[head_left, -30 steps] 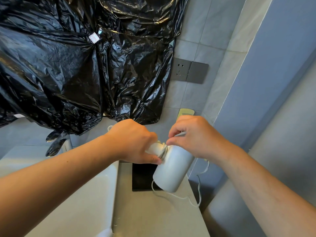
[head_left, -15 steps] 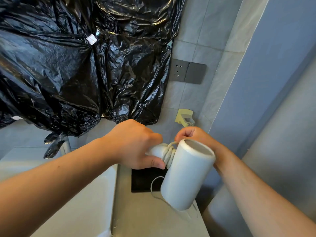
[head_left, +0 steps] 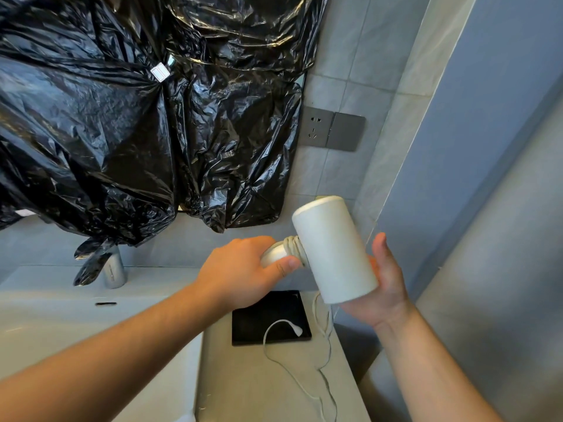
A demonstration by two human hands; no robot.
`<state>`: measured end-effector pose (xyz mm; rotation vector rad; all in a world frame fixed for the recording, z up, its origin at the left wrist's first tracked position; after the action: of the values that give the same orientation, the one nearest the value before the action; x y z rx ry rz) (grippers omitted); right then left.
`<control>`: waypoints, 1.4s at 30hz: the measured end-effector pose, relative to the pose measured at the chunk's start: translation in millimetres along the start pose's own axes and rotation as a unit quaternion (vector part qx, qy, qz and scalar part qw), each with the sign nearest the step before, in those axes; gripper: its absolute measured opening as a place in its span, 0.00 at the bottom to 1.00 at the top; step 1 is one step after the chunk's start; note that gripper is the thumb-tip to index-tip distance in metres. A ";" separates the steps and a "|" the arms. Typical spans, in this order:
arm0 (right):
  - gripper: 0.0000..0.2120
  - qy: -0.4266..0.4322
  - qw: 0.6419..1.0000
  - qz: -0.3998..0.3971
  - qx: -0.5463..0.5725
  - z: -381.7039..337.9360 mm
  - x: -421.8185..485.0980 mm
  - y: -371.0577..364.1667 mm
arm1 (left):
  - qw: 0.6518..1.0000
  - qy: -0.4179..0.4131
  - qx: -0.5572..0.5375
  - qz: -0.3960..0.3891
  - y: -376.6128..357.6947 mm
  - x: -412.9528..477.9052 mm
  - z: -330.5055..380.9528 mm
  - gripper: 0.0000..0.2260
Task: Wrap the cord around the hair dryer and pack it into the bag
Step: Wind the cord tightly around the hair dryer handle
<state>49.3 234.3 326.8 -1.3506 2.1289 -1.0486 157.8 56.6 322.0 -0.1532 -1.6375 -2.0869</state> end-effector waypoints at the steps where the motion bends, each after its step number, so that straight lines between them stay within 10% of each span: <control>1: 0.44 0.015 1.000 -0.005 0.020 1.5 0.0 2.0 | 0.999 0.020 -0.035 -0.004 -4.0 -0.3 1.4 0.25; 7: 0.57 0.083 0.995 0.020 -0.048 14.1 13.4 -2.5 | 0.952 0.132 -0.278 -0.007 -34.4 0.3 6.9 0.29; 24: 0.26 0.159 0.937 0.278 -0.140 3.1 32.0 -6.7 | 0.933 0.192 -0.282 -0.111 -42.8 -0.8 28.7 0.25; 27: 0.26 0.148 0.934 0.282 -0.161 -1.1 34.0 -6.9 | 0.911 0.220 -0.327 -0.125 -41.9 -0.8 16.0 0.42; 32: 0.18 0.109 0.914 0.246 -0.302 -10.0 35.7 -19.4 | 0.978 0.075 -0.162 0.106 -1.3 7.0 3.7 0.55; 38: 0.15 0.037 0.879 0.122 -0.459 -10.8 41.8 -38.0 | 0.991 -0.047 -0.077 -0.097 28.9 36.1 0.3 0.41; 42: 0.21 0.009 0.850 0.118 -0.514 -10.3 48.4 -43.0 | 0.992 -0.053 -0.082 -0.085 27.1 35.4 -2.0 0.37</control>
<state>45.9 184.3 369.0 -1.3612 2.8993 0.2970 138.8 39.5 358.7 -0.1865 -1.5873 -2.3796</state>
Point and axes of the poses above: each hand's wrist, its own x-axis towards the middle knuckle, its own y-axis out of the back of the hand, z = x × y, the point moved 2 cm from there along x, towards the middle knuckle, and after that the axes turned 13 degrees about x, right-handed, at the moved point
